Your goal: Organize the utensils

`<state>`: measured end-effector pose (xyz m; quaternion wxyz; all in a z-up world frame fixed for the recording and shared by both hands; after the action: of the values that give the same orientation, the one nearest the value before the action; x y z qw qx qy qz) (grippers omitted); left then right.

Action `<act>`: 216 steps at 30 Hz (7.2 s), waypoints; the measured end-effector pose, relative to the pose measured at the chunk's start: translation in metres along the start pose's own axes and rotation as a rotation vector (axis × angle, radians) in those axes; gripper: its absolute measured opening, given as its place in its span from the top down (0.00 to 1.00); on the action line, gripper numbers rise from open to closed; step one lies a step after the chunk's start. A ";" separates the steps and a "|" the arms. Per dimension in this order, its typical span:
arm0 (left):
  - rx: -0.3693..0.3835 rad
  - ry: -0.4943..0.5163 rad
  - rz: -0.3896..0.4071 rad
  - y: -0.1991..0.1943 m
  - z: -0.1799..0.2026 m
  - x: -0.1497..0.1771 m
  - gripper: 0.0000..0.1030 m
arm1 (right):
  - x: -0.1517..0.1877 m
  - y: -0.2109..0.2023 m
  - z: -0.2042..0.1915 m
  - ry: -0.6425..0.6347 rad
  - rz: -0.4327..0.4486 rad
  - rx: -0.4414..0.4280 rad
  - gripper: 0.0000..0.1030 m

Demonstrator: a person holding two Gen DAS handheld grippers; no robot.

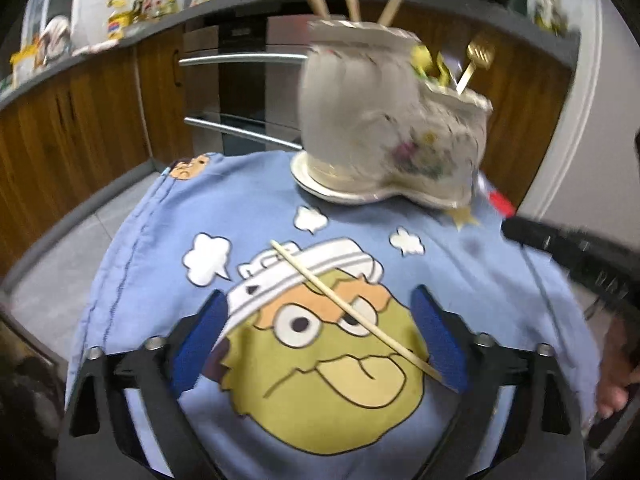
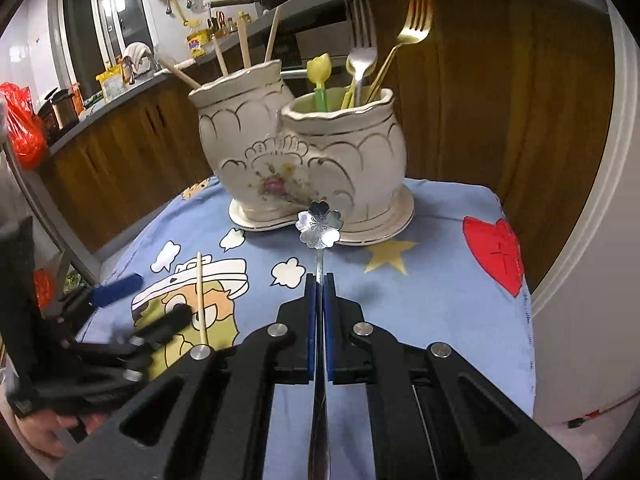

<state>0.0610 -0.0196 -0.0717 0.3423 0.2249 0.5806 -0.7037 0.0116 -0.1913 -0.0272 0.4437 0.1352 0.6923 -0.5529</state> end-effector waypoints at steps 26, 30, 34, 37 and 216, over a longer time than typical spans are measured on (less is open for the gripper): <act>-0.062 0.072 -0.184 0.007 0.013 -0.010 1.00 | 0.006 -0.016 0.008 0.008 0.033 -0.119 0.97; -0.038 0.013 -0.229 0.004 0.007 -0.007 1.00 | 0.012 -0.003 0.000 -0.019 -0.021 -0.127 0.97; -0.051 -0.029 -0.197 0.003 0.019 0.003 0.78 | 0.011 0.001 -0.004 -0.023 -0.025 -0.126 0.97; -0.088 -0.003 -0.204 0.007 0.033 0.015 0.77 | 0.011 0.001 -0.004 -0.025 -0.026 -0.126 0.97; 0.138 0.074 0.501 -0.060 -0.019 -0.057 0.05 | -0.020 -0.041 0.009 -0.139 0.421 0.305 0.05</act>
<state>0.0523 0.0173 0.0045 0.4683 0.4102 0.4695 -0.6261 -0.0006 -0.2077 0.0151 0.5699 0.3029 0.5256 -0.5543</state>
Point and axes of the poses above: each gripper's, at about its wrist camera, not at the fingertips, and y roughly the way its jaws point, z to its right, x to its underside, the point moved 4 cm from there along y, roughly the way its jaws point, and after that the axes turned 14 degrees about -y, right-handed, at the moved point
